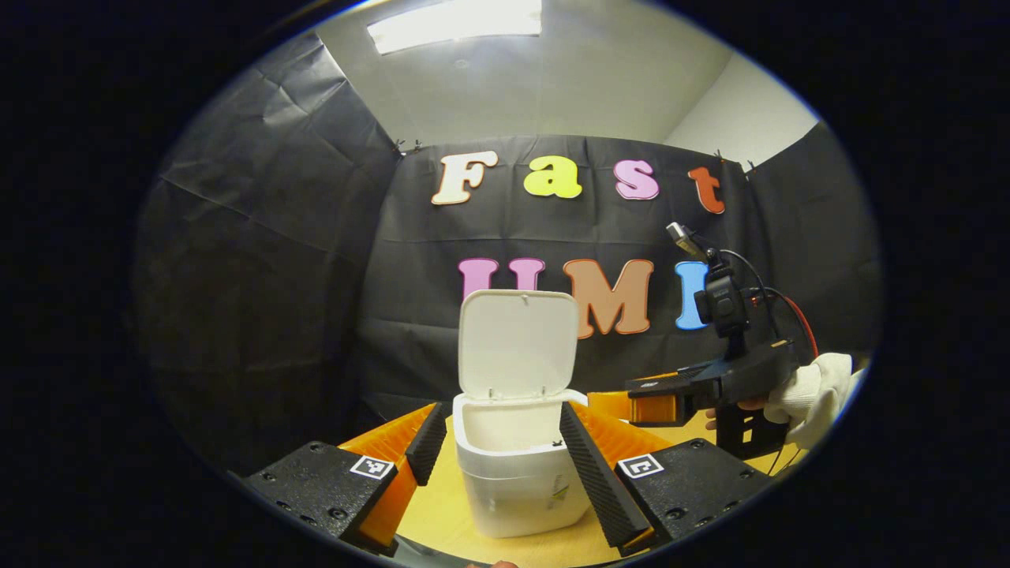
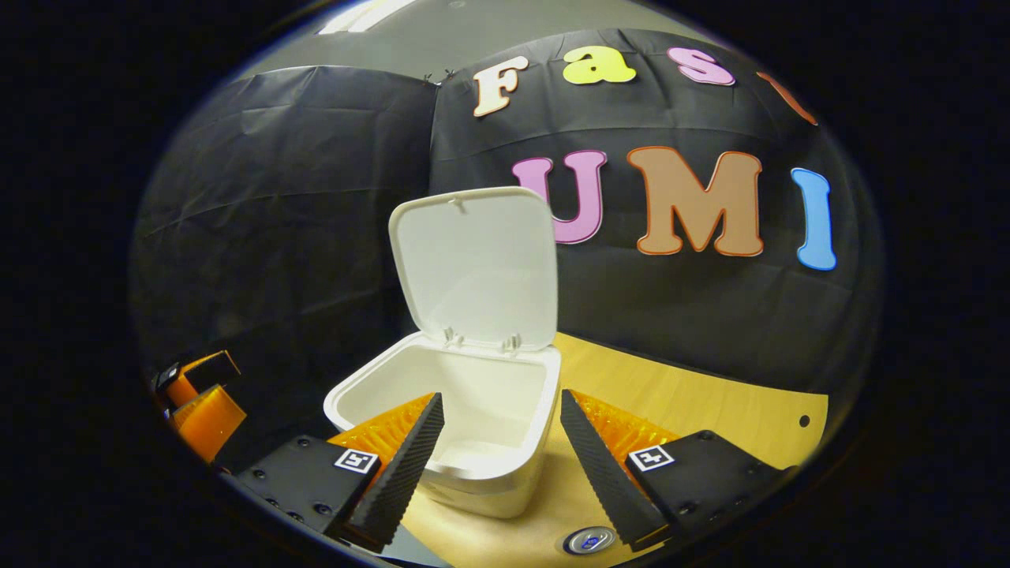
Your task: Press the lid of the desktop garbage bin to open it, pick up the crumpled paper on the desktop and throw it into the bin, then pick up the pop can on the desktop and drop it into the bin, and finally close the garbage bin lid.
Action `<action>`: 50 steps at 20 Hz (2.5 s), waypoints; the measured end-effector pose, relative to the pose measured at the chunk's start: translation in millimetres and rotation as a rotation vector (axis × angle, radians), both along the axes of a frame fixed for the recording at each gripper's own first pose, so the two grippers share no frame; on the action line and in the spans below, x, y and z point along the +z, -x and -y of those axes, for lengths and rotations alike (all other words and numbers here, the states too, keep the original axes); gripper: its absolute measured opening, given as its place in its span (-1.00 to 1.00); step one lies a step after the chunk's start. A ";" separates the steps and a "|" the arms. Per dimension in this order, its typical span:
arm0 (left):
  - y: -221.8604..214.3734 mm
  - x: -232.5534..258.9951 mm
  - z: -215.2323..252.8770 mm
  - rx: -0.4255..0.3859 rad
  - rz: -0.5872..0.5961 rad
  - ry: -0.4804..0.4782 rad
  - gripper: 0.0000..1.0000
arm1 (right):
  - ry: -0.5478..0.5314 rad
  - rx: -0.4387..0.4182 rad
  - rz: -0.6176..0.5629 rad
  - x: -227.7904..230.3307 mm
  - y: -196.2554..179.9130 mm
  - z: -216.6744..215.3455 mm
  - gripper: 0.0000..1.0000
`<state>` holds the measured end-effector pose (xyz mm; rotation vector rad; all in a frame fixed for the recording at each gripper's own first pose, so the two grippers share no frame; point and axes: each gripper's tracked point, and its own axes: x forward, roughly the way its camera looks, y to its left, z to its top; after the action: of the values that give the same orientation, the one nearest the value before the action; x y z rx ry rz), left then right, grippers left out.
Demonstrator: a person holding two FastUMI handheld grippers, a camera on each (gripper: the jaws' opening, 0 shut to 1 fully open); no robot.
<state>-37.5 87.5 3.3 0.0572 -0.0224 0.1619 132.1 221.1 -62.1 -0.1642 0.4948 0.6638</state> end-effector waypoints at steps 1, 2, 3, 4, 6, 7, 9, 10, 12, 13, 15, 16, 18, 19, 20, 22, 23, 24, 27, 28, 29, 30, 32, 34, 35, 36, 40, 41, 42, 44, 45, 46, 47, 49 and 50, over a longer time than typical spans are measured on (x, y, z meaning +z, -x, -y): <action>-3.1 -2.7 9.7 -0.027 -0.006 -0.002 0.75 | -0.008 -0.027 0.012 7.0 -2.3 12.2 1.00; -5.8 -5.1 20.0 -0.053 -0.012 -0.005 0.75 | -0.013 -0.058 0.025 12.8 -4.2 26.0 0.98; -9.1 -6.5 31.9 -0.083 -0.017 -0.009 0.75 | -0.016 -0.095 0.041 19.6 -7.0 43.0 0.98; -13.4 -7.5 46.3 -0.119 -0.018 -0.012 0.75 | -0.017 -0.136 0.057 24.6 -7.4 61.8 0.98; -23.6 -13.1 76.5 -0.199 -0.026 -0.015 0.74 | -0.015 -0.236 0.081 34.9 -5.8 102.9 0.98; -27.3 -19.1 93.7 -0.242 -0.034 -0.017 0.75 | -0.023 -0.280 0.095 44.0 -2.3 122.1 1.00; -37.0 -33.2 126.2 -0.322 -0.051 -0.026 0.74 | -0.041 -0.359 0.131 61.3 6.0 154.9 0.98; -41.6 -44.0 141.8 -0.359 -0.065 -0.036 0.74 | -0.045 -0.399 0.151 67.2 11.8 171.7 0.97; -52.5 -69.4 165.7 -0.412 -0.091 -0.071 0.74 | -0.038 -0.479 0.171 73.3 24.7 205.0 0.96; -57.7 -85.2 176.3 -0.435 -0.109 -0.085 0.76 | -0.033 -0.518 0.173 74.5 30.5 220.6 0.97; -66.2 -119.5 195.3 -0.475 -0.151 -0.094 0.82 | -0.020 -0.596 0.162 71.7 45.2 249.1 0.97; -71.0 -134.8 201.8 -0.489 -0.171 -0.091 0.81 | -0.020 -0.628 0.153 69.0 52.7 261.0 0.96; -82.2 -162.1 211.3 -0.490 -0.203 -0.086 0.81 | -0.023 -0.684 0.136 61.8 62.9 279.3 0.96; -89.1 -174.7 213.0 -0.483 -0.221 -0.085 0.80 | -0.023 -0.703 0.128 57.2 67.2 285.9 0.96; -95.4 -187.4 213.4 -0.469 -0.240 -0.083 0.80 | -0.024 -0.718 0.118 51.5 72.6 288.8 0.96; -106.8 -211.6 212.0 -0.449 -0.272 -0.069 0.82 | -0.015 -0.742 0.097 38.4 80.3 296.9 0.96; -109.9 -223.3 211.9 -0.442 -0.294 -0.063 0.82 | -0.005 -0.754 0.085 31.2 83.1 300.8 0.97; -112.2 -234.8 209.6 -0.432 -0.312 -0.068 0.82 | 0.003 -0.760 0.074 25.5 87.9 302.8 0.97; -115.2 -265.5 207.2 -0.422 -0.361 -0.086 0.82 | 0.010 -0.777 0.062 15.6 97.7 309.0 0.97; -114.3 -274.6 208.8 -0.424 -0.382 -0.087 0.82 | 0.008 -0.783 0.057 12.6 101.1 311.1 0.97; -114.1 -282.6 209.9 -0.422 -0.400 -0.088 0.82 | 0.010 -0.791 0.048 9.6 103.7 313.5 0.97; -113.5 -289.8 210.0 -0.417 -0.415 -0.088 0.82 | 0.011 -0.798 0.037 6.3 106.1 315.3 0.97; -112.8 -303.4 209.3 -0.409 -0.443 -0.085 0.82 | 0.008 -0.804 0.029 2.8 111.7 317.0 0.97; -109.3 -321.4 208.7 -0.403 -0.479 -0.073 0.82 | 0.006 -0.808 0.025 -0.7 115.2 316.5 0.97; -106.3 -329.5 207.6 -0.398 -0.498 -0.068 0.82 | 0.008 -0.809 0.023 -1.8 117.4 316.2 0.97; -105.4 -336.9 206.1 -0.393 -0.516 -0.062 0.82 | 0.012 -0.811 0.019 -4.8 119.2 315.9 0.97; -106.8 -339.7 197.2 -0.358 -0.542 -0.028 0.59 | 0.019 -0.826 0.012 -7.2 127.0 319.0 0.97; -107.4 -334.9 196.3 -0.356 -0.536 -0.020 0.58 | 0.018 -0.832 0.013 -7.0 128.9 320.6 0.97; -108.8 -327.1 196.5 -0.357 -0.528 -0.013 0.58 | 0.016 -0.837 0.012 -6.9 130.5 321.0 0.96; -110.2 -304.8 198.0 -0.369 -0.499 -0.007 0.58 | 0.017 -0.842 0.008 -9.1 134.0 323.0 0.97; -110.2 -292.0 199.9 -0.374 -0.483 -0.008 0.58 | 0.025 -0.845 0.009 -9.4 135.0 324.3 0.97; -109.7 -278.3 200.7 -0.377 -0.467 -0.011 0.58 | 0.035 -0.847 0.014 -8.9 137.5 326.0 0.97; -110.0 -262.7 201.2 -0.380 -0.448 -0.011 0.58 | 0.044 -0.846 0.019 -7.8 139.6 327.9 0.97; -110.4 -229.5 203.1 -0.386 -0.409 -0.011 0.58 | 0.050 -0.837 0.029 -2.6 143.0 329.8 0.96; -110.6 -210.4 204.5 -0.391 -0.385 -0.011 0.58 | 0.050 -0.831 0.032 -1.2 144.5 331.1 0.97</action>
<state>73.1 -117.1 -207.1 0.0929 0.3484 -0.2417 -12.4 -110.1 -63.3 -0.0059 0.4962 -0.1634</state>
